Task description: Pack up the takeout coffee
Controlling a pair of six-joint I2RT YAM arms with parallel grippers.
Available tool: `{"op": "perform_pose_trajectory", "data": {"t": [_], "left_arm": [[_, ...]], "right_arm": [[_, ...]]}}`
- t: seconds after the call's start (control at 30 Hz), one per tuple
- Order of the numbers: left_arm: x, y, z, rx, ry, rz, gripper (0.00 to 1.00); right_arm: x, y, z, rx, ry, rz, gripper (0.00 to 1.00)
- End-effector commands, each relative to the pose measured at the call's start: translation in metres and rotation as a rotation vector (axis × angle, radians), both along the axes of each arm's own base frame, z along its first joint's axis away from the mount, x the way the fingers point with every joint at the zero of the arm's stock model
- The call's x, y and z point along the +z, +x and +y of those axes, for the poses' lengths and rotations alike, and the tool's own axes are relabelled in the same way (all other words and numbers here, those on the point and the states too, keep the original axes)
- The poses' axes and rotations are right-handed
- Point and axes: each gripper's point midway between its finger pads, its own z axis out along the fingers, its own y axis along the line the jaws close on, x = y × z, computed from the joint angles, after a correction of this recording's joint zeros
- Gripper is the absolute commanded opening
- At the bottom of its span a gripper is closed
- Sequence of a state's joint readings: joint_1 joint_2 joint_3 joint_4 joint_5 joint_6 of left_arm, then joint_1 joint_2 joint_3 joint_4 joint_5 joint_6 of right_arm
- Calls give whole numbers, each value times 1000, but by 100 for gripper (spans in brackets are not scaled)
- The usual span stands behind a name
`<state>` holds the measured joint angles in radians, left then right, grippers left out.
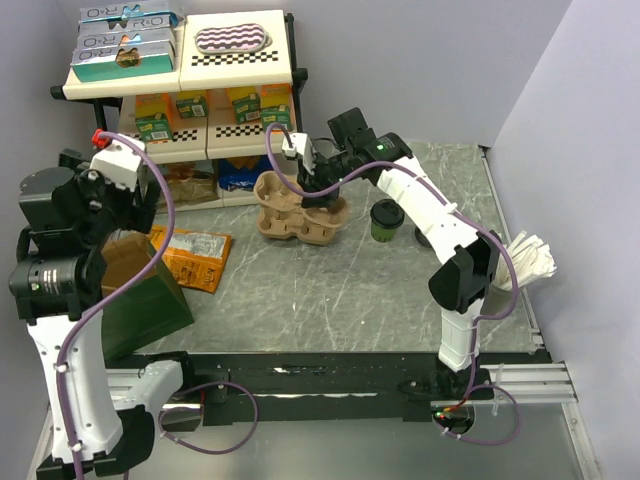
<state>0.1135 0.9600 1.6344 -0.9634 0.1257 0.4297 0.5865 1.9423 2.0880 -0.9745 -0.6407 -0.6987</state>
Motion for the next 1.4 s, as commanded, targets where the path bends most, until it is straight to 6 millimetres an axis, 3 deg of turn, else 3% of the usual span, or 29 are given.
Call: {"op": "perform_pose_trajectory", "data": {"t": [0.0, 0.2, 0.33, 0.5, 0.67, 0.87, 1.2, 1.37], "left_arm": [[-6, -23, 58, 271, 184, 97, 99], [-16, -36, 90, 365, 289, 236, 98], [-25, -37, 130, 436, 254, 352, 96], [-27, -51, 156, 420, 206, 442, 96], [-65, -53, 158, 322, 244, 564, 94], [-80, -59, 167, 319, 194, 587, 90], [-129, -63, 151, 217, 115, 674, 86], [-147, -61, 151, 220, 51, 716, 76]], "right_arm": [[11, -21, -6, -21, 24, 82, 0], [4, -38, -6, -16, 4, 216, 0], [4, -41, -11, -24, 5, 241, 0], [3, -44, -18, -31, -9, 264, 0], [3, -49, -19, -24, -25, 306, 0], [-4, -51, -16, -35, -35, 371, 0], [-9, -54, -22, -52, -59, 377, 0], [-12, -56, -24, -59, -67, 381, 0]]}}
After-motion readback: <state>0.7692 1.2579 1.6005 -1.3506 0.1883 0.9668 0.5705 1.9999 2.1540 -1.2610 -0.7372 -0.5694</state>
